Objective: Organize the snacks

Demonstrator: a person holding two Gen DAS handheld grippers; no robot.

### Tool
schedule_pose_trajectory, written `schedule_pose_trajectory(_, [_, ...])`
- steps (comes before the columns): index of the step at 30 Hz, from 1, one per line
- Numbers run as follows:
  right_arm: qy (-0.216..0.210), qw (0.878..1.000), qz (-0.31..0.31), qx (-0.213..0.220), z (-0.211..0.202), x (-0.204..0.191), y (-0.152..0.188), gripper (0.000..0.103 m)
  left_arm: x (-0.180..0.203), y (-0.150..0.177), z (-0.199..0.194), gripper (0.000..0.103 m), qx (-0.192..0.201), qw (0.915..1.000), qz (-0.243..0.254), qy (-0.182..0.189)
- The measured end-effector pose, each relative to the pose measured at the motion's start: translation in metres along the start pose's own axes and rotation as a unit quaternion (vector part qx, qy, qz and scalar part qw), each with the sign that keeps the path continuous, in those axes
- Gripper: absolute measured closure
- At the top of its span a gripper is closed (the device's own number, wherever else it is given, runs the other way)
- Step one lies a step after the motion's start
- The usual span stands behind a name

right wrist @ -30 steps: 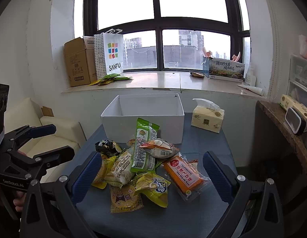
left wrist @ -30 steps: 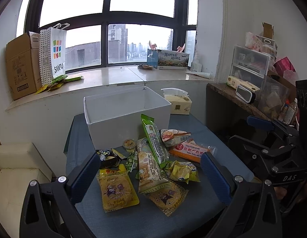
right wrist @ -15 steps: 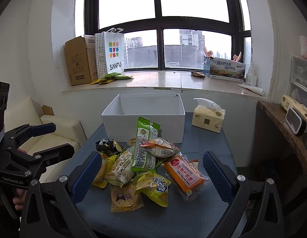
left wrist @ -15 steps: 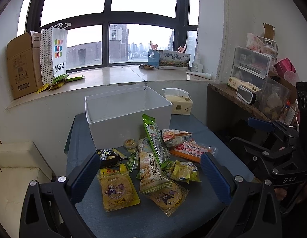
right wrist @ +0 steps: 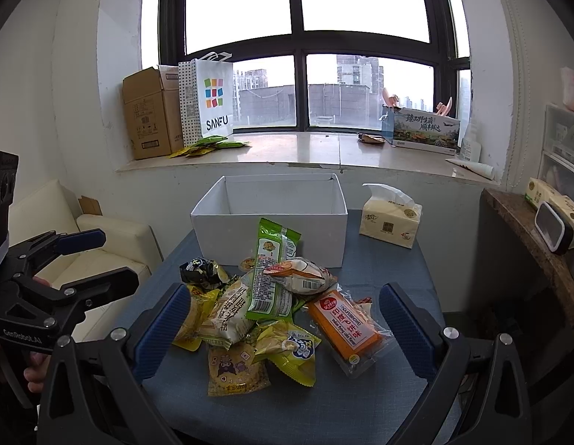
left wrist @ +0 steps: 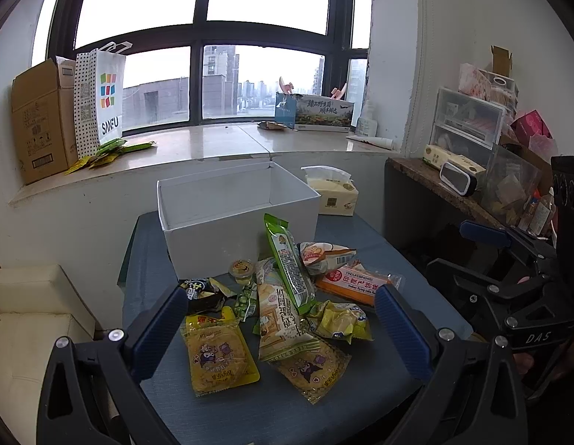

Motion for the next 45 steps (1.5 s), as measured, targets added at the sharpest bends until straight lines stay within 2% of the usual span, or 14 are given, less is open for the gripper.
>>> schedule_pose_trajectory(27, [-0.003, 1.0, 0.0, -0.003, 0.0, 0.0, 0.002, 0.0, -0.002, 0.0, -0.002, 0.0, 0.002, 1.0, -0.007, 0.006])
schedule_pose_trajectory(35, [-0.029, 1.0, 0.004, -0.008, 0.003, 0.0, 0.006, 0.0, -0.006, 0.002, -0.001, 0.0, -0.001, 0.9998, -0.018, 0.011])
schedule_pose_trajectory(40, [-0.022, 0.999, 0.004, -0.025, 0.024, 0.005, 0.011, 0.0, -0.007, 0.003, 0.001, 0.0, -0.002, 0.9996, -0.023, 0.016])
schedule_pose_trajectory(45, [-0.018, 0.998, -0.012, -0.056, 0.076, 0.011, 0.019, 0.0, -0.008, 0.006, 0.005, 0.0, -0.009, 0.9994, -0.026, 0.019])
Point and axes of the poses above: each gripper's, at about its wrist camera, not at the fingertips, and z roughly the way its jaws point, x to its right, y to its underside, the point moved 5 cm from there along z, roughly the way its jaws point, and after that the axes turned 5 degrees about y, right-handed, at the moved point
